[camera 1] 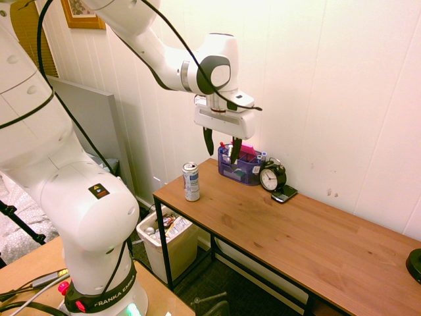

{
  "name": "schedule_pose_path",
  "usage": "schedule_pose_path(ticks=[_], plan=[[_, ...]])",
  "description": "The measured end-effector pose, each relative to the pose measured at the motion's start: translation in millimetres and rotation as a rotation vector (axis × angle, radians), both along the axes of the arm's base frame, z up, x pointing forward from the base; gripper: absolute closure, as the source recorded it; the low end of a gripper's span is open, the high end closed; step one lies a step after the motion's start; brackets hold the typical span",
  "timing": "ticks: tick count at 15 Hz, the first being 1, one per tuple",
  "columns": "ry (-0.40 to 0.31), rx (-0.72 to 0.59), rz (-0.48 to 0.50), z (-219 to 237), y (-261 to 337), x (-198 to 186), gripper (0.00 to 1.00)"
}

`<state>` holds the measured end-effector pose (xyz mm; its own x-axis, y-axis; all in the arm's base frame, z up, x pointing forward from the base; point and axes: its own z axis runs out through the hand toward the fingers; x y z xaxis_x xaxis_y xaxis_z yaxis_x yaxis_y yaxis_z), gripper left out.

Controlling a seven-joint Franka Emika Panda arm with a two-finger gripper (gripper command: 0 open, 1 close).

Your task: Throw the can in the trash bin

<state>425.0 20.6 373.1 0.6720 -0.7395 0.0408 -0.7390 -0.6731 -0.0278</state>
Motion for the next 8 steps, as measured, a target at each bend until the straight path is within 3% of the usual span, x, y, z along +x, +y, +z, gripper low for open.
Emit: schedule_pose_path(ticks=[4, 8], plan=[[0.009, 0.006, 0.018, -8.2, 3.5, -3.6, 0.0], [0.033, 0.014, 0.123, -25.8, 54.2, -17.6, 0.0]])
